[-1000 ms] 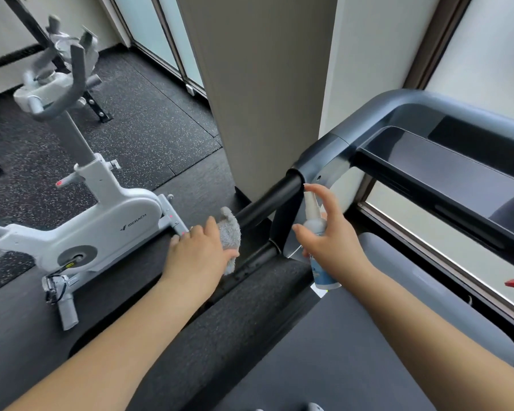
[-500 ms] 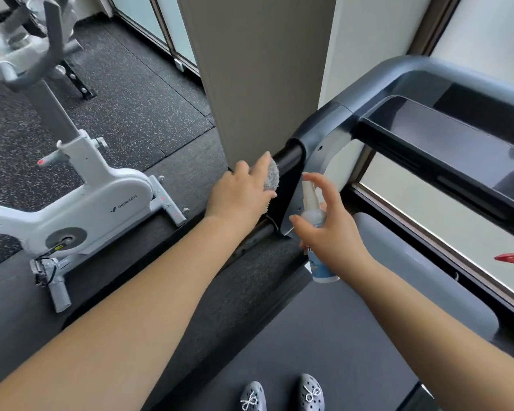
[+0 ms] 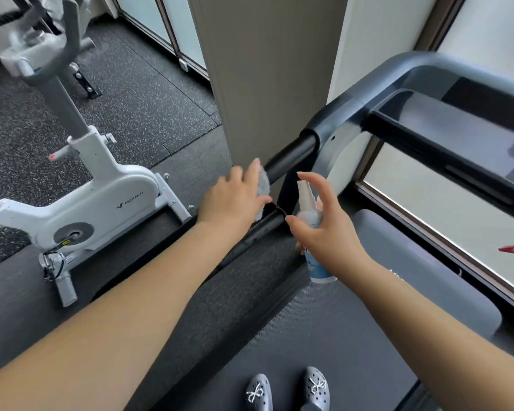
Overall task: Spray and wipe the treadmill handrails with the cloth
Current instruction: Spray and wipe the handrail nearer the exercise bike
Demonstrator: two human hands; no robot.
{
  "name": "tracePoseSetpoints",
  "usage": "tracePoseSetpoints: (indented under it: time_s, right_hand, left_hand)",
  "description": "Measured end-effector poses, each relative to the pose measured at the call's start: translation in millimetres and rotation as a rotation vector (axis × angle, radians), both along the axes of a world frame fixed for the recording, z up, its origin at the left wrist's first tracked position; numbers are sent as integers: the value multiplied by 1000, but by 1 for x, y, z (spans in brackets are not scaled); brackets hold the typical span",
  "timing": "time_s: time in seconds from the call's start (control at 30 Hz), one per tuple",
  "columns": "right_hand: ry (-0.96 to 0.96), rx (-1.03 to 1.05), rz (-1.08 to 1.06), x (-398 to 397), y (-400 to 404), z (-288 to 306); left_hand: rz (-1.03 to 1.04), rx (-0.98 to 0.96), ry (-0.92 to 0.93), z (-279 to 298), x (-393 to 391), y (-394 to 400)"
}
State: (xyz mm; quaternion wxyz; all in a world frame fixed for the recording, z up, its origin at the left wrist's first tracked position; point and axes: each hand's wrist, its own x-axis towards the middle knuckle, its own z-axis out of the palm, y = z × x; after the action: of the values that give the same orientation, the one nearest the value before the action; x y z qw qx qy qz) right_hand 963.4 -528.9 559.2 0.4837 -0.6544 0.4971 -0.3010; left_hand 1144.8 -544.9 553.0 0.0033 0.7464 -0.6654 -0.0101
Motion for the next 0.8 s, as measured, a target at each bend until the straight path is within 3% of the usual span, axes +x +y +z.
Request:
tracePoseSetpoints:
  time_s: [0.2, 0.6, 0.8]
  right_hand:
    - [7, 13, 10, 13, 22, -12]
    - [-17, 7, 75, 50, 58, -22]
    - [-15, -11, 74, 60, 69, -30]
  left_hand:
    - [-42, -70, -76, -6, -2, -3]
    - [59, -86, -133, -11, 93, 158]
    - [164, -138, 2, -22, 125, 217]
